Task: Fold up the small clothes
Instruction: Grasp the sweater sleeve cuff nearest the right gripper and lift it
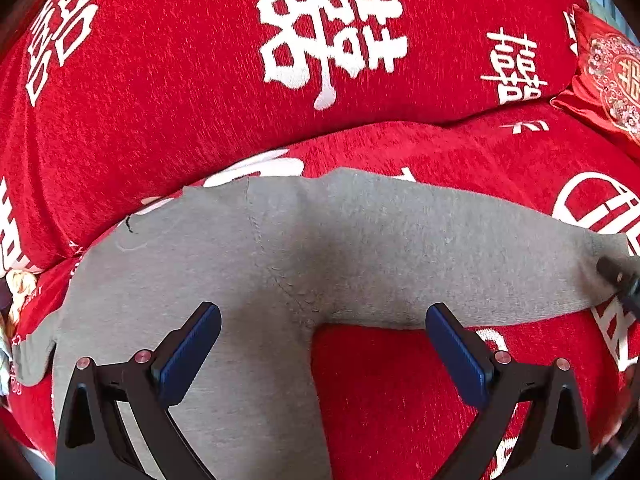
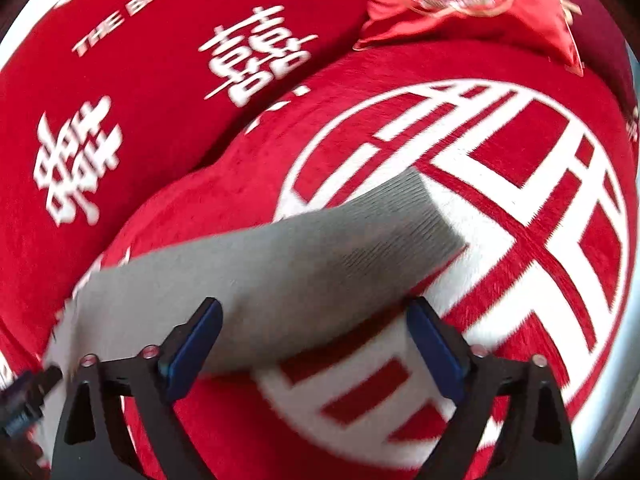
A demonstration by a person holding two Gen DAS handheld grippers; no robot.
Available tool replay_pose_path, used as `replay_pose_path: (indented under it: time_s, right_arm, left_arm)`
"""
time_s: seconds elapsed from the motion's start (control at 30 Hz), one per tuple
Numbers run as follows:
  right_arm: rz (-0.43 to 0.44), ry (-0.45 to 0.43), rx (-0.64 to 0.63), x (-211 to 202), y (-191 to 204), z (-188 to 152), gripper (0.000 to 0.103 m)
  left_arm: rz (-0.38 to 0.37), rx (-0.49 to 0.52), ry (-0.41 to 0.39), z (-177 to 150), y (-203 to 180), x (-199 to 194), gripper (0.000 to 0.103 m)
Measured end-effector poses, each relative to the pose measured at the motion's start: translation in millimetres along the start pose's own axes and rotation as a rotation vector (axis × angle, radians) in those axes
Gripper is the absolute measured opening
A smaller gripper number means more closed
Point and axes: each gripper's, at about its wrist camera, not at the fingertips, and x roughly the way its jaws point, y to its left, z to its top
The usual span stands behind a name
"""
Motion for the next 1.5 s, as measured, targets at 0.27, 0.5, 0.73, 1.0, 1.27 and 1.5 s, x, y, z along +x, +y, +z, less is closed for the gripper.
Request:
replay_pose_path:
  time_s: [0.27, 0.5, 0.73, 1.0, 1.27, 1.5]
  right_arm:
    - [0.102, 0.046, 0.029, 24, -23, 19, 0.007]
    - [0.108, -0.094, 0.021, -5, -32, 23, 0.007]
    - [0.088, -0.049, 0.006, 7, -35, 18, 0.007]
    - [0.095, -0.093, -0.066, -23, -11, 24, 0.007]
    - [0.1, -0.137, -0.155, -57, 41, 30, 0.007]
    - [0.129, -0.169, -0.233, -84, 106, 25, 0.007]
  left_arm:
    - [-0.016, -0.073, 0.038, 9, 15, 20, 0.103]
    - [-0.033, -0.167, 0.106, 24, 29, 50, 0.103]
    - [-0.025, -0.118, 0.143, 26, 15, 65, 0.103]
    - [-0.057, -0.121, 0.171, 24, 26, 61, 0.103]
    - [-0.075, -0.167, 0.074, 17, 60, 26, 0.103]
    - [-0.08, -0.226, 0.048, 1, 111, 12, 0.103]
